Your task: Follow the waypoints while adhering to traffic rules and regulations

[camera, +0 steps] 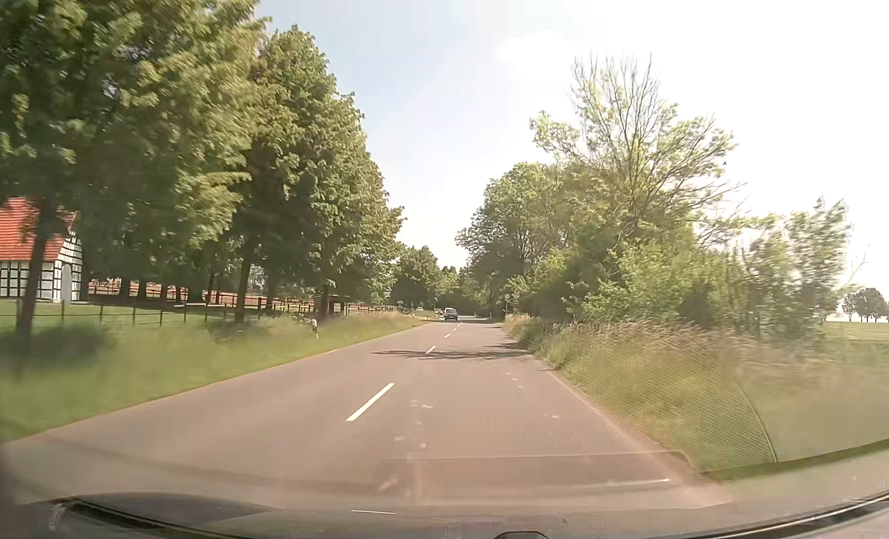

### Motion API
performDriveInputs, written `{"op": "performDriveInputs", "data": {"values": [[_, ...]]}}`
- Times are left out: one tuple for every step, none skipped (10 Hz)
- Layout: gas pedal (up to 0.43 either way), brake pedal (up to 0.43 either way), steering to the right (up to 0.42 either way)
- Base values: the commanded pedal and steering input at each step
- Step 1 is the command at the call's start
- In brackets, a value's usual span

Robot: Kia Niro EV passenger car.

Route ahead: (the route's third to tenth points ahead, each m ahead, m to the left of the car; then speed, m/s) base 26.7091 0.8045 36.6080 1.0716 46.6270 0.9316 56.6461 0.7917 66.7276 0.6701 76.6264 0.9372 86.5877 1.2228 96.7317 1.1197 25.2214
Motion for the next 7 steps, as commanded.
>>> {"op": "performDriveInputs", "data": {"values": [[0.000,0.000,0.003],[0.000,0.000,0.003],[0.000,0.000,0.002],[0.000,0.000,0.002],[0.000,0.000,0.002],[0.000,0.000,0.002],[0.000,0.000,0.002]]}}
